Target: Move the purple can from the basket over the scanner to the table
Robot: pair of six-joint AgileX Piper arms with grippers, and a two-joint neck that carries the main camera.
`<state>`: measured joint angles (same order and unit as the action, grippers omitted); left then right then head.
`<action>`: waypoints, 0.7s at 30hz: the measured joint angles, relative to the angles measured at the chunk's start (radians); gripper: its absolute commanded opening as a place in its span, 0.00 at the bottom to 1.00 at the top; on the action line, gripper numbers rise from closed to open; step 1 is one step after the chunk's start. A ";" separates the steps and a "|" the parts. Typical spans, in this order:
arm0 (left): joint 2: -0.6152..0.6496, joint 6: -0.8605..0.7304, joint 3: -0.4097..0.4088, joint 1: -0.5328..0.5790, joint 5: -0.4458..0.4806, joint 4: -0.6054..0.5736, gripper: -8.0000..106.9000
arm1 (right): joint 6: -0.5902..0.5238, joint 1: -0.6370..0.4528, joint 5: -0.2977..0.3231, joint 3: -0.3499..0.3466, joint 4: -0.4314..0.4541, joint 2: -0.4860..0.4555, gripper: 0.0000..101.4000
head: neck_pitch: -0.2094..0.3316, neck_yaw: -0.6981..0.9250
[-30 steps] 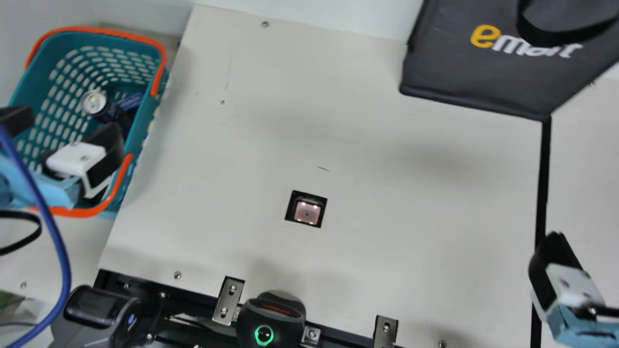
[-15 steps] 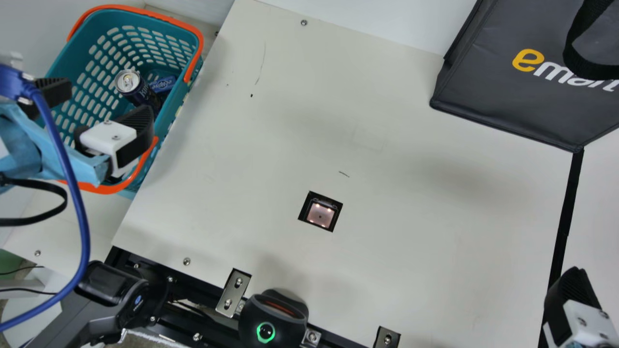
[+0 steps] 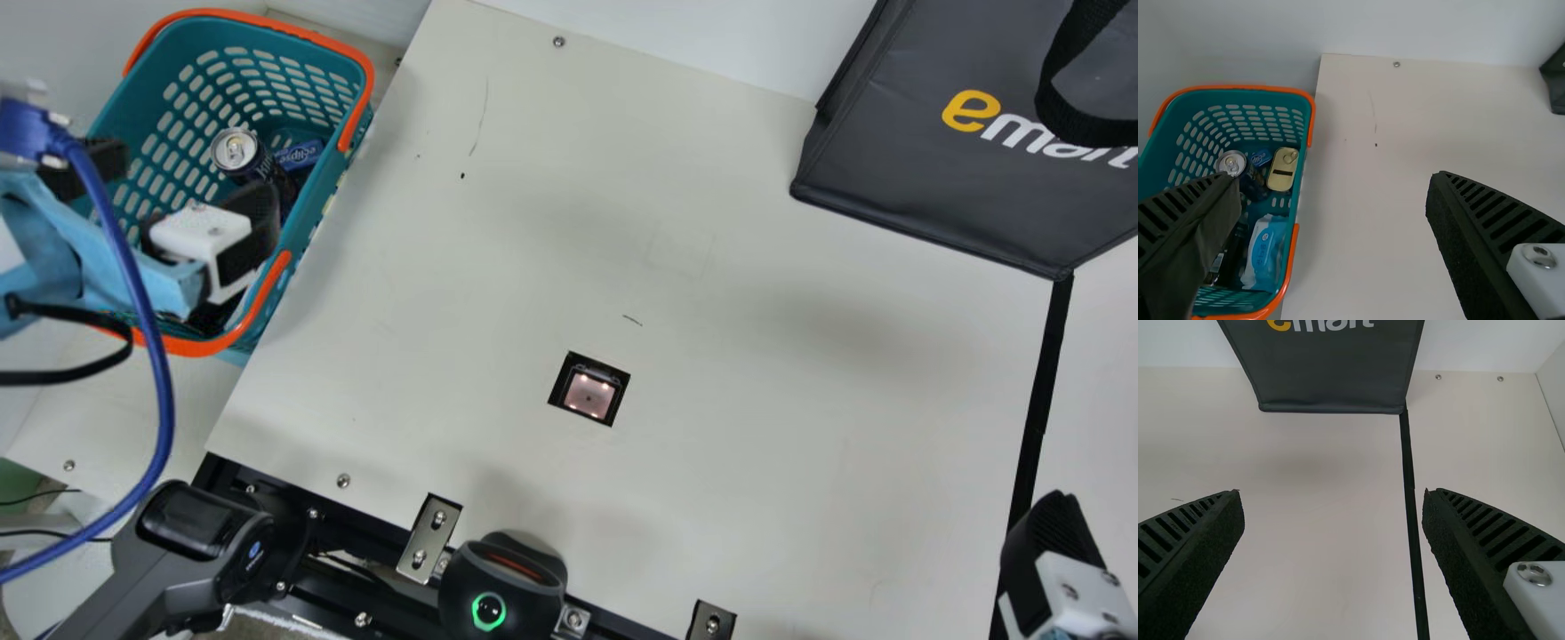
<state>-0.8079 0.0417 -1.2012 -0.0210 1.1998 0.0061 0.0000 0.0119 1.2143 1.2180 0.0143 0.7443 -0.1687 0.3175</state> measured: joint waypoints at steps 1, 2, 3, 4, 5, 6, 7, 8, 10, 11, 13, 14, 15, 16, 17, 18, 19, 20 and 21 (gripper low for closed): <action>-0.009 0.005 -0.002 -0.011 0.000 0.003 0.85 | 0.000 0.000 0.000 0.000 0.000 0.000 0.94 | 0.002 0.002; -0.021 0.016 -0.004 -0.024 -0.003 0.006 0.85 | 0.000 0.000 0.000 0.000 0.000 0.000 0.94 | 0.000 0.002; -0.034 0.022 -0.007 -0.039 -0.007 0.008 0.85 | 0.000 0.000 0.000 0.000 0.000 0.000 0.94 | 0.000 0.002; -0.044 0.027 -0.009 -0.051 -0.011 0.008 0.85 | 0.000 0.000 0.000 0.000 0.000 0.000 0.94 | 0.000 0.000; -0.057 0.034 -0.012 -0.069 -0.012 0.005 0.85 | 0.000 0.000 0.000 0.000 0.000 0.000 0.94 | 0.000 0.002; -0.071 0.034 -0.016 -0.088 -0.016 0.005 0.85 | 0.000 0.000 0.000 0.000 0.000 0.000 0.94 | 0.000 0.002; -0.086 0.034 -0.020 -0.104 -0.019 0.002 0.85 | 0.000 0.000 0.000 0.000 0.000 0.000 0.94 | 0.000 0.002; -0.101 0.032 -0.024 -0.126 -0.023 -0.006 0.85 | 0.000 0.000 0.000 0.000 0.000 0.000 0.94 | 0.000 0.002; -0.130 0.022 -0.033 -0.175 -0.027 -0.022 0.85 | 0.000 0.000 0.000 0.000 0.000 0.000 0.94 | 0.000 0.000; -0.147 0.011 -0.039 -0.202 -0.033 -0.033 0.85 | 0.000 0.000 0.000 0.000 0.000 0.000 0.94 | 0.002 0.002; -0.177 -0.009 -0.051 -0.252 -0.043 -0.053 0.85 | 0.000 0.000 0.000 0.000 0.000 0.000 0.94 | 0.000 0.002; -0.195 -0.023 -0.056 -0.282 -0.046 -0.067 0.85 | 0.000 0.000 0.000 0.000 0.000 0.000 0.94 | 0.000 0.002; -0.212 -0.036 -0.062 -0.311 -0.051 -0.079 0.85 | 0.000 0.000 0.000 0.000 0.000 0.000 0.94 | 0.002 0.002; -0.226 -0.049 -0.069 -0.334 -0.053 -0.087 0.85 | 0.000 0.000 0.000 0.000 0.000 0.000 0.94 | 0.002 0.002; -0.245 -0.066 -0.073 -0.364 -0.058 -0.100 0.85 | 0.000 0.000 0.000 0.000 0.000 0.000 0.94 | 0.000 0.002; -0.263 -0.082 -0.080 -0.393 -0.063 -0.109 0.85 | 0.000 0.000 0.000 0.000 0.000 0.000 0.94 | 0.000 0.002; -0.279 -0.100 -0.084 -0.420 -0.065 -0.119 0.85 | 0.000 0.000 0.000 0.000 0.000 0.000 0.94 | 0.000 0.002; -0.298 -0.118 -0.089 -0.447 -0.069 -0.127 0.85 | 0.000 0.000 0.000 0.000 0.000 0.000 0.94 | 0.000 0.002; -0.317 -0.136 -0.091 -0.472 -0.076 -0.138 0.85 | 0.000 0.000 0.000 0.000 0.000 0.000 0.94 | 0.002 0.002</action>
<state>-1.1246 -0.0945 -1.2920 -0.4928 1.1235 -0.1320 0.0000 0.0119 1.2143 1.2180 0.0143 0.7443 -0.1672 0.3191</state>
